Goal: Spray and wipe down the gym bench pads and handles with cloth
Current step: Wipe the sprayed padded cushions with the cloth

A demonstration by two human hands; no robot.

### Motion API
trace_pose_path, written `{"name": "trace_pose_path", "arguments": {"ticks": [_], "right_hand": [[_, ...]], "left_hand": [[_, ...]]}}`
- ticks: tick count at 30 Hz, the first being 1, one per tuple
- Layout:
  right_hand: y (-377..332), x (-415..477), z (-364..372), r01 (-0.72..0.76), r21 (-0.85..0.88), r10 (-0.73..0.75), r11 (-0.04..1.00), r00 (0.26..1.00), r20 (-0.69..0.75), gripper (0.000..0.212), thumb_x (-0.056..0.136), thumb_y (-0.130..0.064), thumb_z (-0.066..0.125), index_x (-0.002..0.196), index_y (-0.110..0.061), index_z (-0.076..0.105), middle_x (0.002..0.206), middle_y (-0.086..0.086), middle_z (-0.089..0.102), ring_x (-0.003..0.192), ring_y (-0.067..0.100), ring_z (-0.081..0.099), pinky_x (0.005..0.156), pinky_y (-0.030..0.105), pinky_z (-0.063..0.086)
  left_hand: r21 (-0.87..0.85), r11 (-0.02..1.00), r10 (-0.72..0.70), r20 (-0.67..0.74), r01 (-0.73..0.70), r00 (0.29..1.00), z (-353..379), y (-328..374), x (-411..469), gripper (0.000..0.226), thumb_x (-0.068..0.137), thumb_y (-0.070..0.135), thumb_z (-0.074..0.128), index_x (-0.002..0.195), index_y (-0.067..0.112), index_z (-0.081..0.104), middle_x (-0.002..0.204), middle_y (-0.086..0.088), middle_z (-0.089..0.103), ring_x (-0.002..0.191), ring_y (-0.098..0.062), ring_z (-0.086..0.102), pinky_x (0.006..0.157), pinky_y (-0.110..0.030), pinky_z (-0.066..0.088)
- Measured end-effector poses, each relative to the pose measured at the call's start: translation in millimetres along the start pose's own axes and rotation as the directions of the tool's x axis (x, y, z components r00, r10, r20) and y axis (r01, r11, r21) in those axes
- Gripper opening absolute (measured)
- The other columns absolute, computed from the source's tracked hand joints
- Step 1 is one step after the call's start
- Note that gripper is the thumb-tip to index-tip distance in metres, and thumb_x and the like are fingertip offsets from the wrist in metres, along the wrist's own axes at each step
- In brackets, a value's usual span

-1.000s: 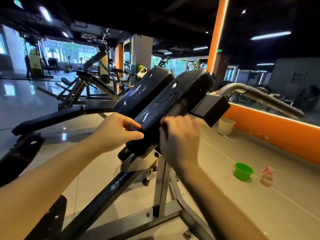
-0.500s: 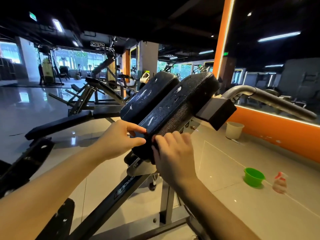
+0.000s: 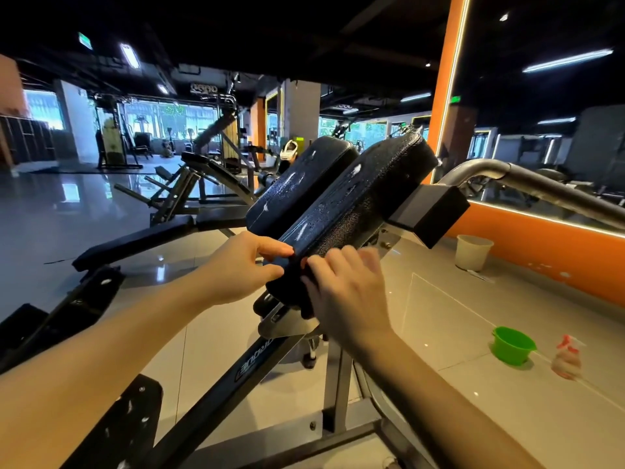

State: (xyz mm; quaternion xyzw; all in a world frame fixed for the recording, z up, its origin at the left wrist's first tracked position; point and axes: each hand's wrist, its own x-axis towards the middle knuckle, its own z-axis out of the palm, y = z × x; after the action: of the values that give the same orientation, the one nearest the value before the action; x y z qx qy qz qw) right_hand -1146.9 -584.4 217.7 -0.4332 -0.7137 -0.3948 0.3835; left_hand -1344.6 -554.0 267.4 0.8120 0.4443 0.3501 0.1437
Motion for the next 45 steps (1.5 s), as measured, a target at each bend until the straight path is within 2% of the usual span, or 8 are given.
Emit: {"name": "trace_pose_path", "arguments": {"ticks": [7, 11, 17, 21, 25, 32, 38, 45], "right_hand": [[58.2, 46.0, -18.5, -0.288, -0.147, 0.269, 0.946, 0.953, -0.14, 0.02, 0.097, -0.03, 0.06, 0.102, -0.013, 0.069, 0.089, 0.006, 0.062, 0.086, 0.028, 0.054, 0.083, 0.042, 0.036], [10.3, 0.6, -7.0, -0.093, -0.023, 0.093, 0.995, 0.996, -0.015, 0.017, 0.095, -0.029, 0.063, 0.101, -0.014, 0.068, 0.086, 0.006, 0.061, 0.081, 0.026, 0.053, 0.079, 0.042, 0.038], [93.3, 75.0, -35.0, -0.292, -0.238, 0.273, 0.926, 0.956, -0.111, 0.021, 0.093, -0.032, 0.062, 0.096, -0.012, 0.068, 0.09, 0.007, 0.064, 0.087, 0.029, 0.055, 0.086, 0.043, 0.036], [49.3, 45.3, -27.4, -0.363, -0.148, 0.36, 0.92, 0.932, -0.044, 0.016, 0.095, -0.029, 0.065, 0.096, -0.013, 0.07, 0.086, 0.006, 0.065, 0.083, 0.026, 0.057, 0.085, 0.043, 0.039], [51.1, 42.5, -30.4, -0.221, -0.173, 0.221, 0.96, 0.975, -0.022, 0.014, 0.091, -0.03, 0.069, 0.09, -0.016, 0.069, 0.081, 0.003, 0.065, 0.078, 0.026, 0.058, 0.083, 0.042, 0.037], [106.8, 109.5, -51.1, -0.508, -0.233, 0.489, 0.829, 0.861, -0.136, 0.013, 0.091, -0.025, 0.068, 0.093, -0.012, 0.064, 0.079, 0.006, 0.065, 0.075, 0.028, 0.06, 0.09, 0.045, 0.042], [40.7, 36.8, -33.0, -0.248, -0.164, 0.257, 0.955, 0.966, 0.031, 0.011, 0.087, -0.026, 0.072, 0.086, -0.017, 0.066, 0.076, 0.003, 0.065, 0.071, 0.027, 0.058, 0.079, 0.041, 0.037], [112.5, 110.9, -51.1, -0.494, -0.226, 0.469, 0.839, 0.869, -0.157, 0.015, 0.093, -0.025, 0.067, 0.1, -0.012, 0.066, 0.086, 0.005, 0.068, 0.077, 0.025, 0.06, 0.089, 0.042, 0.04]], "left_hand": [[-0.027, 1.0, -0.006, 0.028, 0.006, 1.0, -1.4, -1.8, 6.4, 0.035, 0.091, 0.019, 0.076, 0.125, 0.023, 0.073, 0.129, 0.013, 0.066, 0.109, 0.009, 0.055, 0.079, -0.005, 0.037], [-0.031, 0.999, -0.017, 0.022, 0.018, 1.0, -0.2, -2.6, 7.6, 0.034, 0.089, 0.019, 0.077, 0.123, 0.022, 0.074, 0.127, 0.012, 0.068, 0.11, 0.005, 0.059, 0.081, -0.006, 0.04], [0.009, 0.996, -0.094, 0.025, 0.094, 0.995, -6.1, 15.9, 19.0, 0.017, 0.085, 0.03, 0.081, 0.101, 0.025, 0.08, 0.101, 0.008, 0.076, 0.095, -0.007, 0.069, 0.085, -0.032, 0.06], [0.074, 0.991, -0.116, 0.035, 0.113, 0.993, -7.7, 21.0, 27.1, 0.015, 0.081, 0.039, 0.083, 0.089, 0.027, 0.081, 0.086, 0.009, 0.077, 0.085, -0.009, 0.071, 0.078, -0.035, 0.063], [0.128, 0.986, -0.11, 0.05, 0.103, 0.993, -8.4, 25.1, 31.1, 0.019, 0.081, 0.04, 0.084, 0.094, 0.026, 0.08, 0.084, 0.011, 0.076, 0.084, -0.007, 0.071, 0.081, -0.034, 0.063], [0.127, 0.988, -0.105, 0.099, 0.092, 0.989, -12.3, 30.2, 37.1, 0.038, 0.077, 0.036, 0.086, 0.113, 0.026, 0.078, 0.096, 0.012, 0.077, 0.088, -0.002, 0.072, 0.086, -0.033, 0.062], [0.081, 0.992, -0.099, 0.064, 0.093, 0.993, -7.9, 24.3, 34.3, 0.035, 0.078, 0.036, 0.086, 0.111, 0.029, 0.077, 0.097, 0.013, 0.077, 0.09, -0.003, 0.072, 0.087, -0.031, 0.062], [0.083, 0.995, -0.059, 0.049, 0.055, 0.997, -6.4, 23.8, 30.5, 0.035, 0.081, 0.039, 0.083, 0.114, 0.03, 0.077, 0.099, 0.013, 0.077, 0.09, -0.004, 0.072, 0.084, -0.031, 0.062]]}}
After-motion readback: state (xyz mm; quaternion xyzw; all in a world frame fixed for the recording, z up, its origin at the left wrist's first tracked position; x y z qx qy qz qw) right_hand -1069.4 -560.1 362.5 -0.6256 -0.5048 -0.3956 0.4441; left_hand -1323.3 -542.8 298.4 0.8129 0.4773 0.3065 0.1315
